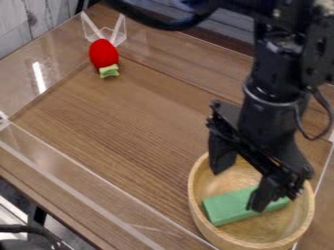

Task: Remove the green stick from the brown bowl and put it on the table

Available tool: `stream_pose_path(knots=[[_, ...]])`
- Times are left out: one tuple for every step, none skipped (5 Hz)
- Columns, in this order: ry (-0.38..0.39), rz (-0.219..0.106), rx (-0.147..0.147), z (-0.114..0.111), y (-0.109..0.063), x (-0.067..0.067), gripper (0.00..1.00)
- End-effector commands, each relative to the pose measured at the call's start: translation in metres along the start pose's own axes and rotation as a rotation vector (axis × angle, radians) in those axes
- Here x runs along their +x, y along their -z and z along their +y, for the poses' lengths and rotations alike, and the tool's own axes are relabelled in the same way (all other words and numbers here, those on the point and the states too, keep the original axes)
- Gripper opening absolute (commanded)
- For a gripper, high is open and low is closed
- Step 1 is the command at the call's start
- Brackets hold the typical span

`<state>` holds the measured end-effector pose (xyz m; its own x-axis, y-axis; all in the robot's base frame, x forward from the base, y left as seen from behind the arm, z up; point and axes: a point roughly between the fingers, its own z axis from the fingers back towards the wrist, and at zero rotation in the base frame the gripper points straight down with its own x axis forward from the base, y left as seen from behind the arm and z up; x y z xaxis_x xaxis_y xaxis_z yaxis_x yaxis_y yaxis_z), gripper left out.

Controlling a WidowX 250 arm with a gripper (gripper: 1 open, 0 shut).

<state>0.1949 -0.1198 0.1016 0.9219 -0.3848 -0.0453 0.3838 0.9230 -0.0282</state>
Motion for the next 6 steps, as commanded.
stream_pose_path(knots=[[0.107, -0.048, 0.005, -0.008, -0.011, 0.013, 1.00], [0.069, -0.050, 0.012, -0.005, -0.007, 0.010, 1.00], [0.028, -0.052, 0.017, -0.003, -0.005, 0.007, 1.00], [-0.079, -0.063, 0.021, 0.003, -0.012, 0.005, 1.00], [-0.149, -0.069, 0.026, 0.007, -0.016, 0.005, 1.00], [-0.113, -0.071, 0.024, 0.014, -0.021, 0.011, 1.00]])
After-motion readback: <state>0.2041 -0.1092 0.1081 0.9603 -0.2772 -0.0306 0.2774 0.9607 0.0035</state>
